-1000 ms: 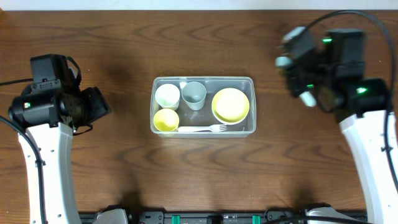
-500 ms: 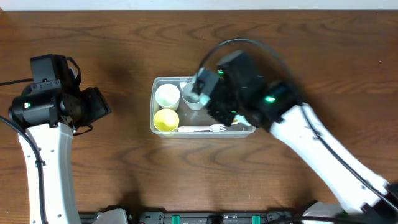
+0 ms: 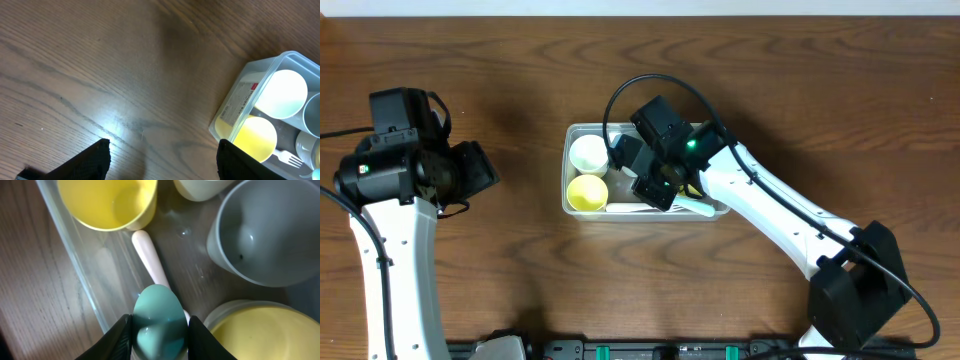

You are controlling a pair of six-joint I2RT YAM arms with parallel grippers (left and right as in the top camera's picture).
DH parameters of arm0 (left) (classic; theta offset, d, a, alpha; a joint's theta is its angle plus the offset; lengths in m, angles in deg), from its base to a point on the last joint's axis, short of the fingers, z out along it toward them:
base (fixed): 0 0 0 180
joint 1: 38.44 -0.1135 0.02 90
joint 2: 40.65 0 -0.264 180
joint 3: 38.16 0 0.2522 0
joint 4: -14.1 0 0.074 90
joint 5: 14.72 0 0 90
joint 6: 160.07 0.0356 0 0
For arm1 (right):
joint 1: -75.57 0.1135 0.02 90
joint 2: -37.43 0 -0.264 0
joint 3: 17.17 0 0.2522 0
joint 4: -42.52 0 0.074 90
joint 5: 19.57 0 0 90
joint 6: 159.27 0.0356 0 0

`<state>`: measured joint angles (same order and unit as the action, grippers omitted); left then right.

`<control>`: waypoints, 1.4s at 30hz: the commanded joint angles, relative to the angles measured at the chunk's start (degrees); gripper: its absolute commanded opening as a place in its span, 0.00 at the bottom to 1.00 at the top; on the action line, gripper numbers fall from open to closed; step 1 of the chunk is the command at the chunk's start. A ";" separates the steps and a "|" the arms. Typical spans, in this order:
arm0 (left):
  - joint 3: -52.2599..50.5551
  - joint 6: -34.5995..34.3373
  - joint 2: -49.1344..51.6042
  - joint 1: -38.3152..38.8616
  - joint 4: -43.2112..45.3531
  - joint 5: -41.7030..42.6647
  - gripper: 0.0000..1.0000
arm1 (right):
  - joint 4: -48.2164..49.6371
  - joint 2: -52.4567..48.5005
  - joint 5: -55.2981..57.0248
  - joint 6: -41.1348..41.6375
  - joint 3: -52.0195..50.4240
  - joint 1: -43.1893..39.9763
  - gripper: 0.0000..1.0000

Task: Pack container
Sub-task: 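Lower the spoon into the container's front edge and open the right gripper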

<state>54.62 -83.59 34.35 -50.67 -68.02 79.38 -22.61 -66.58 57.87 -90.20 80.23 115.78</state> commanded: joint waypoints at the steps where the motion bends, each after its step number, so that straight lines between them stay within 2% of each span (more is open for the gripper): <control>1: -0.07 0.11 -0.13 -0.24 -0.13 -0.66 0.68 | 0.17 -0.52 -3.17 -1.88 0.52 0.39 0.01; 8: -0.07 0.11 -0.13 -0.24 -0.13 -0.66 0.69 | 0.37 -0.52 -3.34 -3.39 0.52 0.37 0.01; 19: -0.07 0.11 -0.13 -0.24 -0.11 -0.66 0.68 | -1.75 -0.52 -6.58 -13.57 0.52 2.21 0.01; 42: -0.07 0.11 -0.13 -0.24 -0.15 -0.66 0.69 | -0.48 -0.55 -7.82 -16.04 0.52 2.51 0.01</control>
<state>54.62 -83.59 34.35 -50.67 -68.02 79.38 -23.53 -66.69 51.49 -105.12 80.23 117.96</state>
